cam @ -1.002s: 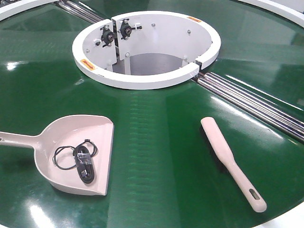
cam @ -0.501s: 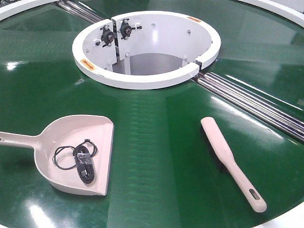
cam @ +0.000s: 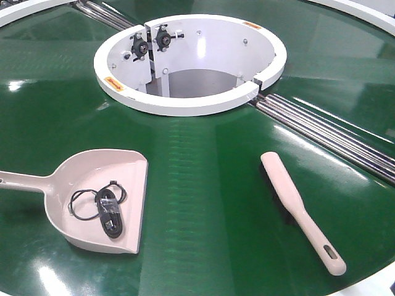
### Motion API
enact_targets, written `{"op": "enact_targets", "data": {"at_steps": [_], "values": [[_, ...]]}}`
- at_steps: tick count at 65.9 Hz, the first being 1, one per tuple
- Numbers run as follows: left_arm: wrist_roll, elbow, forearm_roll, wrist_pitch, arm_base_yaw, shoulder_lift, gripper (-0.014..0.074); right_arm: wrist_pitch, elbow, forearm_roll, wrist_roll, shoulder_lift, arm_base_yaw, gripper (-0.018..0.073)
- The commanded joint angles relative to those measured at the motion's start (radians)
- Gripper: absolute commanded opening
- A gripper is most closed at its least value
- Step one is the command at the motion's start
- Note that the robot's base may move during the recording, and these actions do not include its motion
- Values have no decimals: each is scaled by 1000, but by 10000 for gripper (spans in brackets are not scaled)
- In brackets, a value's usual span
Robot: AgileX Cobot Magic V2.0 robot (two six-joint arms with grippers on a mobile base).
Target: Clean and inspect green conveyor with broom and dustpan
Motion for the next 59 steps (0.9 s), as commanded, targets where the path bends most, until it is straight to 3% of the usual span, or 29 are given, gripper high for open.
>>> {"op": "enact_targets", "data": {"at_steps": [1,11,25,59], "values": [[-8,28,-2,-71,2,-15,-7,-84,6,-26,71,4,-52,-10],[-8,28,-2,-71,2,-15,-7,-91,81,-83,105,-88,-75,-10],[-8,28,-2,-71,2,-15,-7,-118,223,-83,98,-243,-85,-10],[-8,28,-2,-71,2,-14,-7,-111,220,-73,101,-241,-85,-10]]}}
